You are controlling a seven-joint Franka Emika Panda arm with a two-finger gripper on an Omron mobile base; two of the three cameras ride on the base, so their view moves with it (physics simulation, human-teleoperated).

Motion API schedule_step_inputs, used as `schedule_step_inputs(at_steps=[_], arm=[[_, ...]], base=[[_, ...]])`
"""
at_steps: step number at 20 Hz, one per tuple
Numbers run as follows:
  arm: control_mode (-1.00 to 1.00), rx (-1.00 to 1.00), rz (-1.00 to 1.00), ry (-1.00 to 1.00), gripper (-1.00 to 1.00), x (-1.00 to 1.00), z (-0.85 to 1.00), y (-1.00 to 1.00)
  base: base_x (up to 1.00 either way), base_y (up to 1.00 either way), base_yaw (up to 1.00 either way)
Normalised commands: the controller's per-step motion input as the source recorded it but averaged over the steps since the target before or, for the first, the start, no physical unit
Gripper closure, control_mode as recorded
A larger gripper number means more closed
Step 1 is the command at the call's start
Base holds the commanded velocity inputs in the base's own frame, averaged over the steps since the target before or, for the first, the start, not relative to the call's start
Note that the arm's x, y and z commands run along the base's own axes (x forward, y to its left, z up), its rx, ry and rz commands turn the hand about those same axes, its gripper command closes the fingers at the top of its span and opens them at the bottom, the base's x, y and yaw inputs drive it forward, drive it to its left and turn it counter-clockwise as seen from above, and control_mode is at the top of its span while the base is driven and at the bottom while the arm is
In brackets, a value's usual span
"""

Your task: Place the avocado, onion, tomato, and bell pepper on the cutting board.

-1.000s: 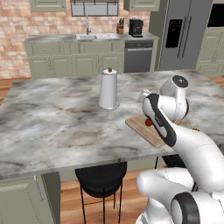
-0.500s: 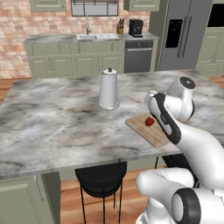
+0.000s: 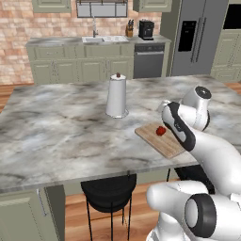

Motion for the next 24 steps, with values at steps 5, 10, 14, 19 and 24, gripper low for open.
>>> schedule_step_inputs(at_steps=[5,10,14,19,24], arm=[[-1.00,0.00,0.00,0.00,1.00,0.25,-0.20,0.00],[-1.00,0.00,0.00,0.00,1.00,0.32,-0.23,0.00],[-1.00,0.00,0.00,0.00,1.00,0.17,-0.24,-0.02],[-1.00,0.00,0.00,0.00,1.00,0.03,-0.25,-0.06],[-1.00,0.00,0.00,0.00,1.00,0.00,-0.24,-0.02]], base=[[0.00,0.00,0.00],[0.00,0.00,0.00],[0.00,0.00,0.00],[0.00,0.00,0.00],[0.00,0.00,0.00]])
